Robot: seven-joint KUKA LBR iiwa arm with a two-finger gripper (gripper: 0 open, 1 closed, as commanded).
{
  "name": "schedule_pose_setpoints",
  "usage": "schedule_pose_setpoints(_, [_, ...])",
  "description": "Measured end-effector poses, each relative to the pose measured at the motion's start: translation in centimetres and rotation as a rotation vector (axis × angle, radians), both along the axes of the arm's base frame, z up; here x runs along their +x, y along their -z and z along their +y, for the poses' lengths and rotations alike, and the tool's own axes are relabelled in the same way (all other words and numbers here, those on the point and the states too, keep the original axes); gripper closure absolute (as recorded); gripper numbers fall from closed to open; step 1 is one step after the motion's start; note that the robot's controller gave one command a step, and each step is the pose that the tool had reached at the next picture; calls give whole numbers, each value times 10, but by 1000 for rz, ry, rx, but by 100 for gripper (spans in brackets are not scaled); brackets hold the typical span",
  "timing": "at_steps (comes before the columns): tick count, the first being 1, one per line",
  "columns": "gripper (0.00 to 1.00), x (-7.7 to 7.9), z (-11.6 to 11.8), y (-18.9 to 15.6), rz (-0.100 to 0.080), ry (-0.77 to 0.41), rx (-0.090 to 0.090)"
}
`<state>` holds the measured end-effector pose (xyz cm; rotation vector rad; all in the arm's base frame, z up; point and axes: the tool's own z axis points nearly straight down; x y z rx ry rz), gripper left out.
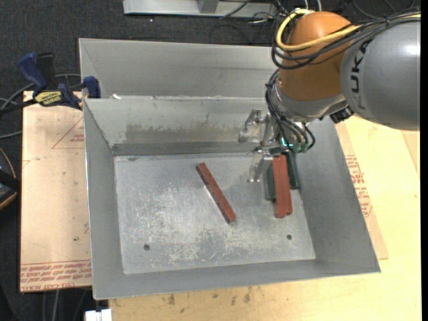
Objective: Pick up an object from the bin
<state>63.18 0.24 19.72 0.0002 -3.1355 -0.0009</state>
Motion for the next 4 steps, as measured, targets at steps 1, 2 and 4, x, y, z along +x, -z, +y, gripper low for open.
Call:
schedule_pose_setpoints(1, [0, 2, 0, -5, -8, 0, 0])
schedule_pose_setpoints(2, [0, -3, -50, 28, -12, -60, 1])
schedule_pose_setpoints(4, [0, -15, -91, 43, -12, -590, 3])
